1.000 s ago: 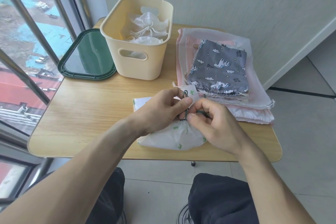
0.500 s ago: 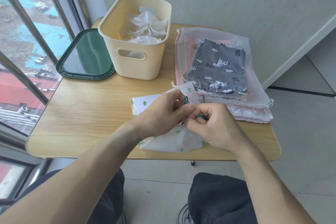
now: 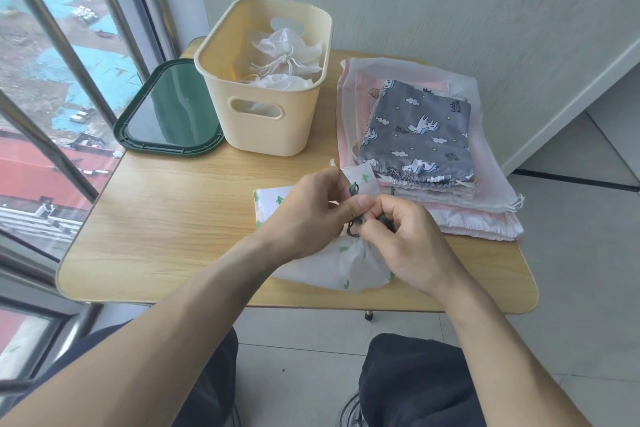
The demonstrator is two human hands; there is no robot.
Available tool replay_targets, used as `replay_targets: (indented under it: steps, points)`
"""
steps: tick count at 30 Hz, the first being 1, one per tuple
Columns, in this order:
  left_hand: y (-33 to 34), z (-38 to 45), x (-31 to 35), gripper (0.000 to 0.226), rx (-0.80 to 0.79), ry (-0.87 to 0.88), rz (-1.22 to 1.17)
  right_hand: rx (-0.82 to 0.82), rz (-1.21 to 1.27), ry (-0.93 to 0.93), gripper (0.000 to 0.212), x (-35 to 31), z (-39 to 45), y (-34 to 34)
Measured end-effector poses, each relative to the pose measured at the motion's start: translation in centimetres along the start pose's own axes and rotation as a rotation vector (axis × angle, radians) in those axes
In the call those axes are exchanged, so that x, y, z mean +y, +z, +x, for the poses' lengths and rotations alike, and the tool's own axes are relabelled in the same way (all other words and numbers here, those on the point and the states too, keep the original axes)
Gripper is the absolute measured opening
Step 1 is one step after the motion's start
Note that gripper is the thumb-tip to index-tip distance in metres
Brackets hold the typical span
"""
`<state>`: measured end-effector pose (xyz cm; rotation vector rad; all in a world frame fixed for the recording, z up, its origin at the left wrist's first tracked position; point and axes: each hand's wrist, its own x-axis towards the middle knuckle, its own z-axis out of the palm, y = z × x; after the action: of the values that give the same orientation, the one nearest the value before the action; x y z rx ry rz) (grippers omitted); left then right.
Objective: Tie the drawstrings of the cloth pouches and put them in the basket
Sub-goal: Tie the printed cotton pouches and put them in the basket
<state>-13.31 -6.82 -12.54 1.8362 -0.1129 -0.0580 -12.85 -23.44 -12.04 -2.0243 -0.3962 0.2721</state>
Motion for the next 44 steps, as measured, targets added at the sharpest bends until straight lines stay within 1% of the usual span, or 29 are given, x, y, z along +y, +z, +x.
replay_targets:
  steps: [6,10,13,16,20,23,25,28,31,34,40,44]
  points:
    - [-0.1,-0.1,0.1,0.031,-0.008,-0.029,-0.083,-0.012,0.039,0.011,0.03,-0.2,-0.2,-0.3]
    - [-0.2,-0.1,0.3,0.026,-0.037,-0.099,-0.211,-0.034,-0.016,0.038,0.015,-0.1,-0.1,-0.7]
    - [-0.3,-0.2,0.6,0.023,-0.08,-0.154,-0.284,-0.042,-0.079,0.016,0.018,0.2,0.0,-1.0]
    - [-0.4,-0.2,0.7,0.023,-0.092,-0.213,-0.341,0.024,-0.133,-0.041,0.014,0.3,0.0,-1.0]
    - [-0.6,-0.1,0.9,0.026,-0.041,-0.266,-0.386,0.162,-0.145,-0.153,0.015,0.4,-0.2,-1.1]
    - [-0.6,-0.1,0.9,0.027,-0.013,-0.3,-0.395,0.187,-0.141,-0.264,0.005,0.0,-0.4,-1.1]
    - [-0.6,0.0,0.7,0.028,0.006,-0.319,-0.401,0.187,-0.156,-0.281,0.006,-0.2,-0.6,-0.8]
    - [-0.6,0.1,0.5,0.029,0.023,-0.335,-0.393,0.236,-0.217,-0.278,0.009,-0.2,-0.6,-0.4]
    - [-0.5,0.1,0.4,0.03,0.038,-0.343,-0.379,0.258,-0.255,-0.303,0.007,-0.1,-0.5,-0.5]
    - [-0.5,0.2,-0.1,0.033,0.092,-0.335,-0.286,0.188,-0.312,-0.295,0.01,-0.1,-0.4,-0.6]
    - [-0.7,0.4,-0.4,0.029,0.152,-0.303,0.026,-0.039,-0.301,-0.121,0.015,-0.2,-1.0,-2.0]
    - [-0.6,0.6,-0.4,0.025,0.121,-0.379,0.013,-0.126,-0.364,-0.069,0.016,-0.3,-1.2,-2.8]
